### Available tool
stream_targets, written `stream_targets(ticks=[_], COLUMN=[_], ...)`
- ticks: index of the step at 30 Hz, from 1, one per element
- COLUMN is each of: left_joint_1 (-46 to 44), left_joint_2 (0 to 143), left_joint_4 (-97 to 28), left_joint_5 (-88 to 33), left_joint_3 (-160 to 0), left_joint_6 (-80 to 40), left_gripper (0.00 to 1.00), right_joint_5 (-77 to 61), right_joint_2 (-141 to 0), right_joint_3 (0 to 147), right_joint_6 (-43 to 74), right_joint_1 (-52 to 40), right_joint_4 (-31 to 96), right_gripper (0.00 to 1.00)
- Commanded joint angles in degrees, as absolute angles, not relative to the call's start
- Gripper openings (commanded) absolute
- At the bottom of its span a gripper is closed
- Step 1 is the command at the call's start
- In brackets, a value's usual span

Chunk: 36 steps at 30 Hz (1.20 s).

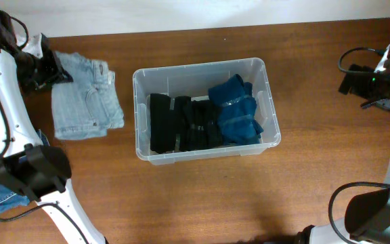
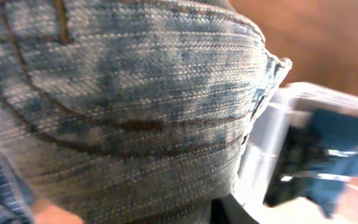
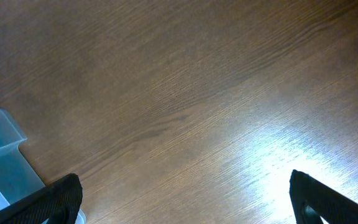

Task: Pack container
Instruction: 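Lift the light-blue jeans with the left gripper over the container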

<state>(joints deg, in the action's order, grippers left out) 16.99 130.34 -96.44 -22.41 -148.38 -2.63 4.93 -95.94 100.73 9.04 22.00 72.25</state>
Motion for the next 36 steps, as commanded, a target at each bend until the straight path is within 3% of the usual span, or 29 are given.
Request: stream_targets(ticks=[1, 9, 17, 26, 36], left_joint_1=[16.2, 7.4, -9.1, -27.9, -34.0], left_joint_2=[122.5, 117.2, 117.0, 118.8, 126.0], left_joint_4=[-96.5, -94.7, -80.4, -71.5, -68.8], left_joint_5=[-33.8, -37.4, -37.1, -19.4, -17.1], left_joint_3=[-152.0, -152.0, -152.0, -151.9, -151.9], left_joint_6=[-5.6, -9.3, -23.9, -43.5, -52.2], left_gripper=[0.01, 0.00, 0.01, 0.01, 0.00], right_joint_5=[5.2, 5.2, 5.2, 5.2, 5.2], right_joint_2=[-95.9, -95.9, -95.9, -95.9, -95.9], right_joint_3=[101.3, 101.3, 101.3, 101.3, 101.3], right_joint_6=[9.5, 9.5, 9.5, 9.5, 9.5], right_joint_1=[22.2, 22.2, 22.2, 22.2, 22.2], right_joint_4=[72.2, 72.2, 72.2, 72.2, 72.2], right_gripper=[0.99, 0.99, 0.99, 0.99, 0.99])
